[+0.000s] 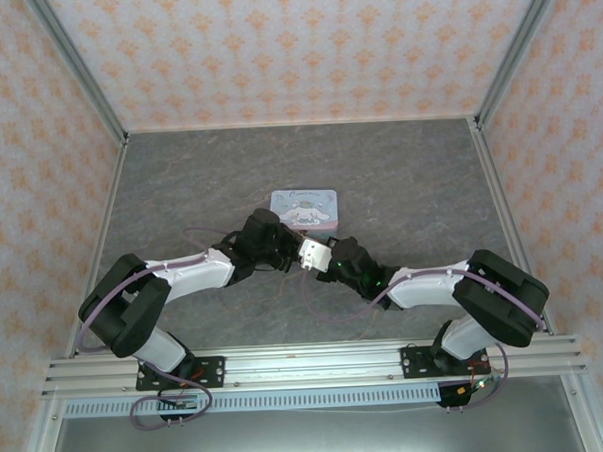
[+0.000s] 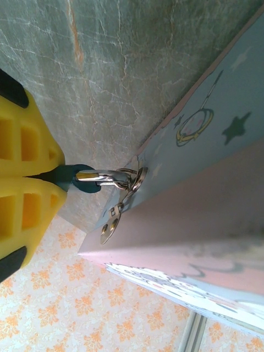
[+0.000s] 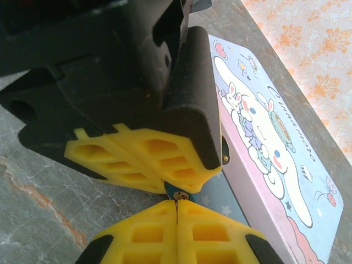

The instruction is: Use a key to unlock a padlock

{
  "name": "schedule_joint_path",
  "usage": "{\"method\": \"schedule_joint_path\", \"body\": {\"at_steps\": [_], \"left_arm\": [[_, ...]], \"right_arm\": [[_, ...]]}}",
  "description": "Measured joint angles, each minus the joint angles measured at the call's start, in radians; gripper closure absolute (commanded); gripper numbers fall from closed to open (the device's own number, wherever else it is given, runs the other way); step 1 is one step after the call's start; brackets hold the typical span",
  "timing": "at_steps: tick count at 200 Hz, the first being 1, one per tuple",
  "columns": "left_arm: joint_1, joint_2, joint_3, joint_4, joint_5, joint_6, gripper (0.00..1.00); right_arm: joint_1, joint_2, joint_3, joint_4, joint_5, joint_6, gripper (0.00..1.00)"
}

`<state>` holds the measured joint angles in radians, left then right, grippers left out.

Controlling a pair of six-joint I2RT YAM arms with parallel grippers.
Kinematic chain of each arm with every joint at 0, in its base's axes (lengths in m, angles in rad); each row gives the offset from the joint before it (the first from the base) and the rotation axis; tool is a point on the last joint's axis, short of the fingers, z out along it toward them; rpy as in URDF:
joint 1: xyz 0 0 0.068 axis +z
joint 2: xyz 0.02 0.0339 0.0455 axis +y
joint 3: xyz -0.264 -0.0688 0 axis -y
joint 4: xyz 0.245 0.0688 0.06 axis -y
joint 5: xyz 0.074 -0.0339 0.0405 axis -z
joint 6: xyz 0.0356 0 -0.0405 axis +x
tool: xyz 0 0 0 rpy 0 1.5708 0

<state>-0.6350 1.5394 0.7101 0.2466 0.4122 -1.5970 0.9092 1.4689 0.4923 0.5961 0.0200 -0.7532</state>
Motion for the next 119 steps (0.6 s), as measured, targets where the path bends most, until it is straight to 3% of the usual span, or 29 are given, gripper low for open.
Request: {"method": "schedule_joint_path", "body": {"at_steps": [119], "left_arm": [[0.007,-0.006,0.000,-0.031,-0.032,0.000,1.00]], "right_arm": [[-0.006,0.076,-0.001,0.109,-0.027,0.393,1.00]]}}
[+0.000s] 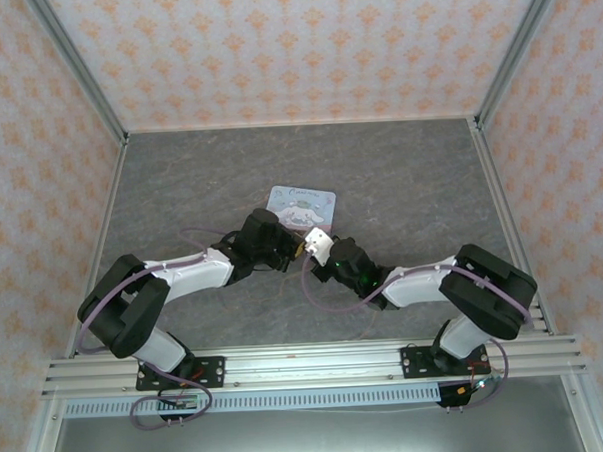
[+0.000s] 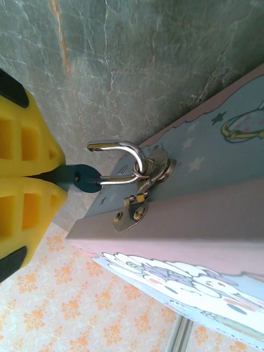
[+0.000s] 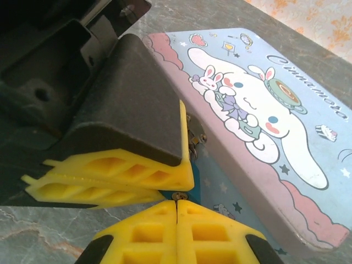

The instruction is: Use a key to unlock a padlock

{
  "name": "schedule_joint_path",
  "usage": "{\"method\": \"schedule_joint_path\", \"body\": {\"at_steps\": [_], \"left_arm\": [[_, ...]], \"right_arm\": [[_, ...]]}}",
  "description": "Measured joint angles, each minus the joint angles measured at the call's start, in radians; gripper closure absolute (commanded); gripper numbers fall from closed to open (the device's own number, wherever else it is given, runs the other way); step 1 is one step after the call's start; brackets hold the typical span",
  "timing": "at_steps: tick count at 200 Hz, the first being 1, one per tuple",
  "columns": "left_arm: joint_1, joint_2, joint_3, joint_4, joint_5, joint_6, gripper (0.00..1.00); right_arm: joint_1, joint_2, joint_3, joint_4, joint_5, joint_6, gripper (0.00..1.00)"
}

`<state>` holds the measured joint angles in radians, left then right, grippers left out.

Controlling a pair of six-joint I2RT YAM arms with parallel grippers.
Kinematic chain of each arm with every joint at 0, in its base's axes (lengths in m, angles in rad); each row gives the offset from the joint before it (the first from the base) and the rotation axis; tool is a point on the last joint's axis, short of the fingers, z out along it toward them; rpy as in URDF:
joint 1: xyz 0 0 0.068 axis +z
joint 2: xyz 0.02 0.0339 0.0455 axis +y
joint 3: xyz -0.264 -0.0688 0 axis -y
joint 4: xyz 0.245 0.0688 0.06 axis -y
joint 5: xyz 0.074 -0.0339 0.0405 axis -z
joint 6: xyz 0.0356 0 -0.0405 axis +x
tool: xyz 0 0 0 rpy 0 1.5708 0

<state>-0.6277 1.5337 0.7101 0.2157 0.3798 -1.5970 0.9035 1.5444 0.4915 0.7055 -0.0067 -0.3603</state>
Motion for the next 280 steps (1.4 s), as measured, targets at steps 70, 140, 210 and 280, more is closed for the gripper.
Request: {"method": "schedule_joint_path", "body": {"at_steps": [70,140,210,280], "left_arm": [[0.000,-0.002,0.000,-0.003,-0.007,0.001,0.89],[0.012,-0.053,-0.011,-0.005,0.004,0.050,0.48],[0.105,-0.203,-0.010,-0.196,-0.049,0.224,0.26],[0.266,-0.185,0.036,-0.326,-0.075,0.452,0.15]], "right_arm": [[-0.021,0.002,-0.003,0.014,-0.045,0.046,1.00],[-0.074,0.003,0.001,-0.054,-0.126,0.237,1.00],[-0.153,0.050,-0.005,-0.004,-0.261,0.613,1.00],[-0.196,0.071,-0.031,0.042,-0.354,0.920,0.89]]}}
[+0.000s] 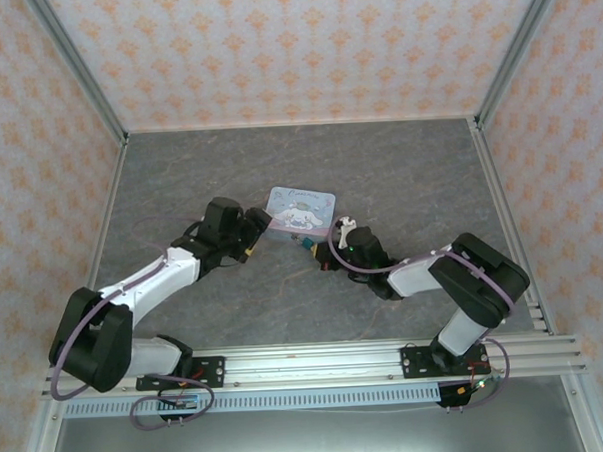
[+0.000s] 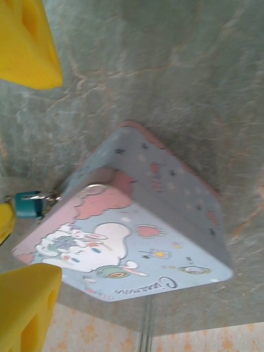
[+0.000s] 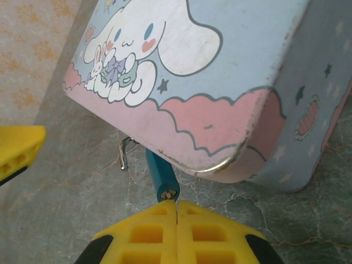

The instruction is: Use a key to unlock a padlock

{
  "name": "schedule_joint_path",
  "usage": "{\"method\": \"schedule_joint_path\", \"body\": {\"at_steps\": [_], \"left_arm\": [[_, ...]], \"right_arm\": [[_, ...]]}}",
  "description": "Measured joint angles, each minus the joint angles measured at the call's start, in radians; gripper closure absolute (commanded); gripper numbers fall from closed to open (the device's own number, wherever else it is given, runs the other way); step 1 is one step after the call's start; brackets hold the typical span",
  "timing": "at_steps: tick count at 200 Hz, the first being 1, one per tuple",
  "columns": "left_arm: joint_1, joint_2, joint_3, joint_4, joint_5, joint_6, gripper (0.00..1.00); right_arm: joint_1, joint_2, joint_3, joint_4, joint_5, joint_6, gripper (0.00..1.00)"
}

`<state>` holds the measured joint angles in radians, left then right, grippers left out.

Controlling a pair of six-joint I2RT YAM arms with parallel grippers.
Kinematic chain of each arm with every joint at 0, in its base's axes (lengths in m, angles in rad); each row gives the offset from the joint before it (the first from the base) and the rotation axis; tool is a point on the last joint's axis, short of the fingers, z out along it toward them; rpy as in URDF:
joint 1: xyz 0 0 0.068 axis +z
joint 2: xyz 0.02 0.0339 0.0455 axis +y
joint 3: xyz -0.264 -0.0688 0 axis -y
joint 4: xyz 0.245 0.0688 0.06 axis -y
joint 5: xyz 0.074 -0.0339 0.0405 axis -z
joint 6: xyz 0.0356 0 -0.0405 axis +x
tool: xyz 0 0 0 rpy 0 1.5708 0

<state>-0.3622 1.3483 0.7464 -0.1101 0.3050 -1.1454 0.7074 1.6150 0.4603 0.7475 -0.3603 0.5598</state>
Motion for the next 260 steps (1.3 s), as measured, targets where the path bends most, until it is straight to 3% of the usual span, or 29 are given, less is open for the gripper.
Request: {"method": "schedule_joint_path", "body": {"at_steps": [27,52,86,134,211,248,260], "left_arm": [[0.018,0.065,0.072,-0.015,0.001,0.100,0.14],[0.018,0.129,0.170,-0.066,-0.003,0.197,0.14],[0.018,0.221,0.274,-0.111,-0.016,0.297,0.15],[0.018,0.314,0.279,-0.145,-0.020,0.343,0.17],[0.018,0.229,0.137,-0.053,-0.026,0.316,0.18],[0.018,0.173,0.084,-0.052,-0.029,0.305,0.18],[0.018,0.163,0.075,-0.055,-0.029,0.303,0.18]], "right_arm": [[-0.002,-0.015,0.010,-0.058,0.006,0.010,0.63],[-0.004,-0.073,0.010,-0.116,0.031,-0.012,0.52],[-0.014,-0.110,0.026,-0.126,0.030,-0.034,0.49],[-0.053,-0.063,0.080,-0.126,-0.024,-0.037,0.49],[-0.149,0.068,0.194,-0.079,-0.129,-0.091,0.46],[-0.185,0.079,0.134,0.060,-0.164,-0.082,0.30],[-0.187,0.079,0.107,0.095,-0.180,-0.074,0.19]]}}
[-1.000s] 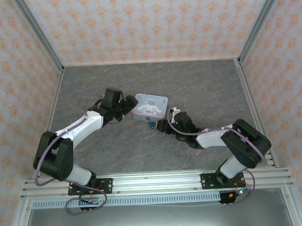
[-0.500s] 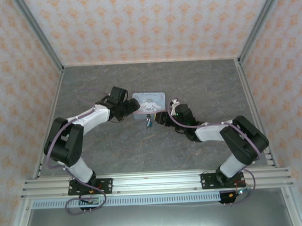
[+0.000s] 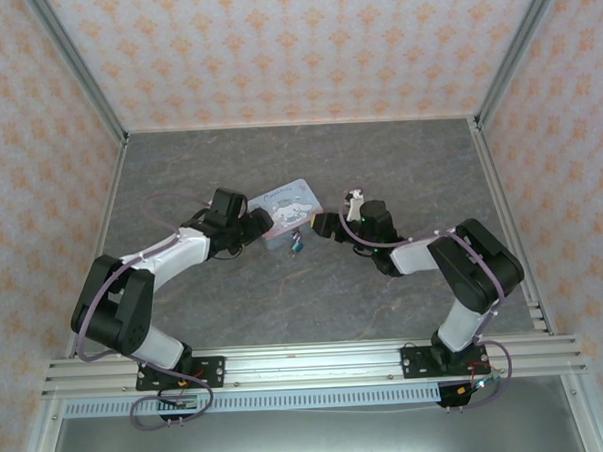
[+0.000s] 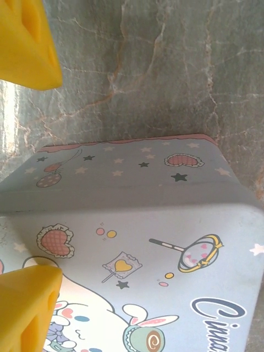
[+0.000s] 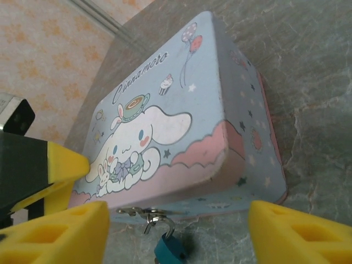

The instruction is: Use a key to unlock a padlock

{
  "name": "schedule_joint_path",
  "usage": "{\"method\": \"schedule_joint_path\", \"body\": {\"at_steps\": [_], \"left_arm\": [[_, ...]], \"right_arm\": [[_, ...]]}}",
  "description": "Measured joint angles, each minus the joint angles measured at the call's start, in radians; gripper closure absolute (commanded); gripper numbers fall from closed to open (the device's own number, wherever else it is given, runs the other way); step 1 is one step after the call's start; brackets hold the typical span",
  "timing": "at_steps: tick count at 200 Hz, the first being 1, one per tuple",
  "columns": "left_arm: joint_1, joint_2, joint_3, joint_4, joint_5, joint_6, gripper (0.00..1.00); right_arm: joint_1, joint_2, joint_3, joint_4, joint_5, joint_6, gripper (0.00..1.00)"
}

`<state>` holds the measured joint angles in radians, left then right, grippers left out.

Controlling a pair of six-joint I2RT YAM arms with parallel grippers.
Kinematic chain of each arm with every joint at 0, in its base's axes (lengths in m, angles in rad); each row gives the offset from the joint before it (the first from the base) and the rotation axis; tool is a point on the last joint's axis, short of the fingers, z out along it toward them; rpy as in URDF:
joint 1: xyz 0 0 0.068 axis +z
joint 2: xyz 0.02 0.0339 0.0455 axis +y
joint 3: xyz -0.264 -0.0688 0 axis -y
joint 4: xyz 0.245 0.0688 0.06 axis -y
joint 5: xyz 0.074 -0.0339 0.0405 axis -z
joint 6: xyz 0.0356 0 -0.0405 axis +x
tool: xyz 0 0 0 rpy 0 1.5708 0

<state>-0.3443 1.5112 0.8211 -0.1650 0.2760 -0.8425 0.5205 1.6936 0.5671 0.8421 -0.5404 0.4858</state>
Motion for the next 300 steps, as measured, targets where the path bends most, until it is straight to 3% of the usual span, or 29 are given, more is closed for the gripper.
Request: {"method": "schedule_joint_path", "body": {"at_steps": [24,66,106,150,221,266,300], "left_arm": [[0.000,-0.023,-0.018,-0.005,0.000,-0.008,0.18],[0.000,-0.085,-0.040,-0.061,-0.018,-0.016,0.13],[0.000,-0.241,-0.035,-0.172,-0.100,0.009,0.09],[0.000,-0.365,-0.022,-0.307,-0.203,0.063,0.09],[0.000,-0.417,-0.053,-0.367,-0.234,0.066,0.09],[0.000,-0.416,-0.053,-0.367,-0.234,0.066,0.09],[0.000,-0.416,-0.053,-0.371,-0.237,0.066,0.09]], "right_arm": [[0.000,0.000,-0.042,0.041,-0.033,0.011,0.00],[0.020,0.000,-0.064,0.087,-0.063,0.046,0.01],[0.074,0.041,-0.032,0.094,-0.074,0.056,0.00],[0.113,0.120,0.038,0.095,-0.093,0.064,0.05],[0.118,0.222,0.091,0.164,-0.137,0.114,0.11],[0.118,0.253,0.105,0.190,-0.167,0.138,0.19],[0.118,0.258,0.105,0.190,-0.179,0.142,0.32]]}}
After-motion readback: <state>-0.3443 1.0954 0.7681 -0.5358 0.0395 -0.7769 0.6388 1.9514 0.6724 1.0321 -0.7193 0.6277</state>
